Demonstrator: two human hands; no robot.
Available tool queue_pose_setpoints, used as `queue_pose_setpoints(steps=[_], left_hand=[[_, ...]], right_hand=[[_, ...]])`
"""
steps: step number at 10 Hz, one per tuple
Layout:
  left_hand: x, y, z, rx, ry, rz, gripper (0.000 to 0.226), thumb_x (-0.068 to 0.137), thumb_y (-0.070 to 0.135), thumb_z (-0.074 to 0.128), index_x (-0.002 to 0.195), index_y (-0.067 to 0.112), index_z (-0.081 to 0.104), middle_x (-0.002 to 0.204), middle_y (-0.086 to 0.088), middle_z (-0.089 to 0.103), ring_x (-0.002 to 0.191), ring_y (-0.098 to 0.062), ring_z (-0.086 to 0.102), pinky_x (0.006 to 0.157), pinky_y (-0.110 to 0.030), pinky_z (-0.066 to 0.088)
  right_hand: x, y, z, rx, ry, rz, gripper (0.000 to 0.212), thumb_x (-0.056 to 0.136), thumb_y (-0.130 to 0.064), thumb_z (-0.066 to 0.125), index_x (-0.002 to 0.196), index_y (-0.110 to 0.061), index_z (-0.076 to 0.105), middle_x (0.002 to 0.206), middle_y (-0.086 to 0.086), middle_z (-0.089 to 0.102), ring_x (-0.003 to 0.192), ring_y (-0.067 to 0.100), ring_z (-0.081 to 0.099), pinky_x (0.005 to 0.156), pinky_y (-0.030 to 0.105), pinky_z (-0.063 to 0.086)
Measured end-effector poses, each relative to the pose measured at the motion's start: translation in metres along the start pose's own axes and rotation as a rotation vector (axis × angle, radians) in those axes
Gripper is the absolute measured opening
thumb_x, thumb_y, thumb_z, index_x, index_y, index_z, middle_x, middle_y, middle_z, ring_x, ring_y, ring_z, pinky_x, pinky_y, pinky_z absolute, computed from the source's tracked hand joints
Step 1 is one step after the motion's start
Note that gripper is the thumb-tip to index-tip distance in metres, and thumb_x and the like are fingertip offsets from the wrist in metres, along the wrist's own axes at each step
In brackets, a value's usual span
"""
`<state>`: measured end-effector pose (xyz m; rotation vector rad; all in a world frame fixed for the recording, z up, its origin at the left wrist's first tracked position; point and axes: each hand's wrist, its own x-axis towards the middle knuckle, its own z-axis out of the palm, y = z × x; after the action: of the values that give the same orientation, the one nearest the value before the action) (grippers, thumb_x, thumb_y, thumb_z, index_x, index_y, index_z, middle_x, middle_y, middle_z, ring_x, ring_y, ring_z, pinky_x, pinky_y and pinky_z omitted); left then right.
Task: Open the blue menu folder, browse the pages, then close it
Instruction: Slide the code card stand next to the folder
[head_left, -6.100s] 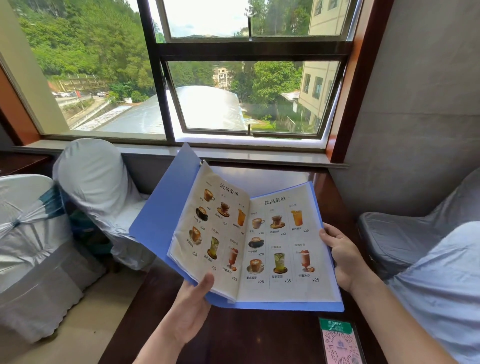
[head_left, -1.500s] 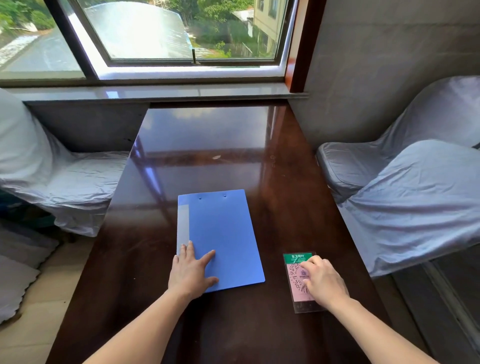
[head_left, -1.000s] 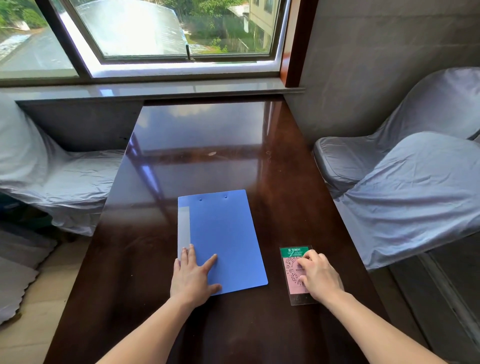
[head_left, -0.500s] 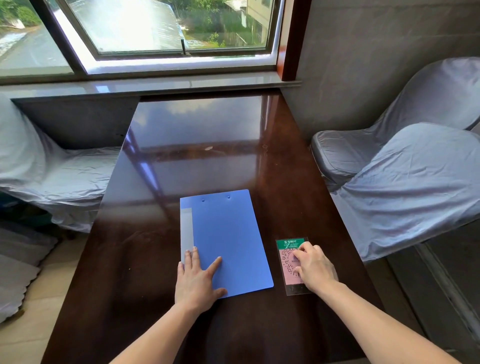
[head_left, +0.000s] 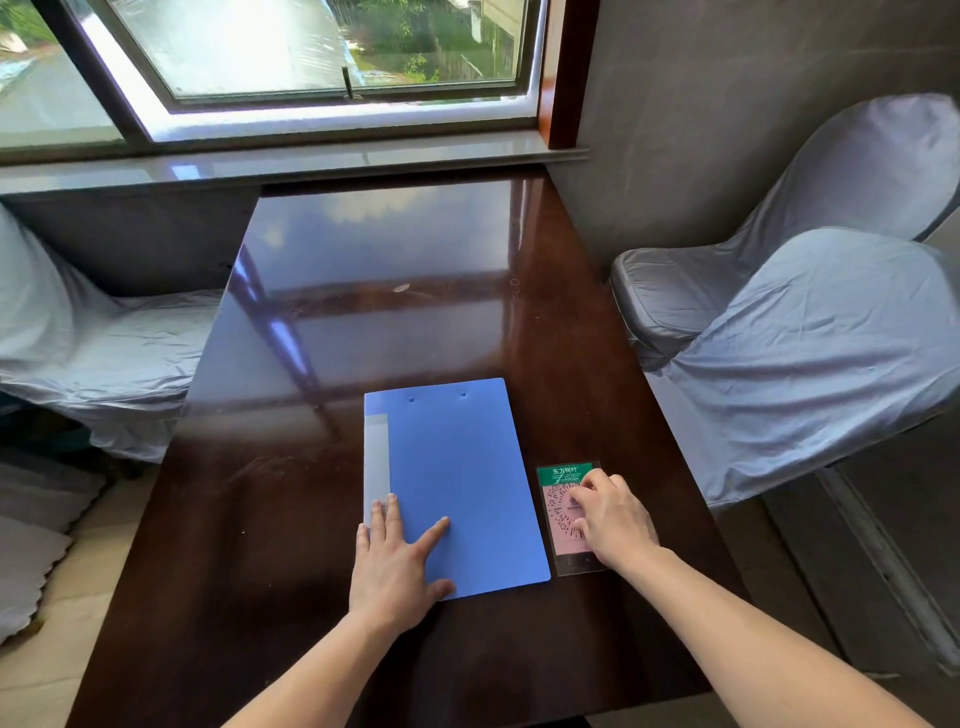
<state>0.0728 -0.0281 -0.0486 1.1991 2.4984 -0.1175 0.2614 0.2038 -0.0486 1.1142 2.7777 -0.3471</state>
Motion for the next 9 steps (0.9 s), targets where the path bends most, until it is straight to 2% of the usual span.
queue_pose_setpoints(steps=[7, 9], left_hand=[[0.0008, 0.0075, 0.0006, 0.003, -0.001, 0.026, 0.085, 0.081, 0.073, 0.054, 0.150, 0.053, 0.010, 0.165, -0.020, -0.014, 0.151, -0.039, -0.016, 0.123, -0.052, 0.000], [0.0023, 0.0074, 0.0001, 0.008, -0.002, 0.026, 0.085, 0.081, 0.073, 0.054, 0.150, 0.052, 0.009, 0.165, -0.021, -0.014, 0.151, -0.039, -0.016, 0.123, -0.052, -0.001]], right_hand=[[-0.0021, -0.0014, -0.0029, 0.062, 0.031, -0.003, 0.038, 0.091, -0.031, 0.070, 0.126, -0.018, 0.062, 0.130, 0.002, 0.054, 0.112, 0.017, 0.052, 0.087, 0.027, 0.056], [-0.0038, 0.0005, -0.0021, 0.044, 0.063, -0.013, 0.041, 0.090, -0.036, 0.069, 0.127, -0.021, 0.061, 0.132, 0.000, 0.055, 0.116, 0.018, 0.051, 0.094, 0.030, 0.049]])
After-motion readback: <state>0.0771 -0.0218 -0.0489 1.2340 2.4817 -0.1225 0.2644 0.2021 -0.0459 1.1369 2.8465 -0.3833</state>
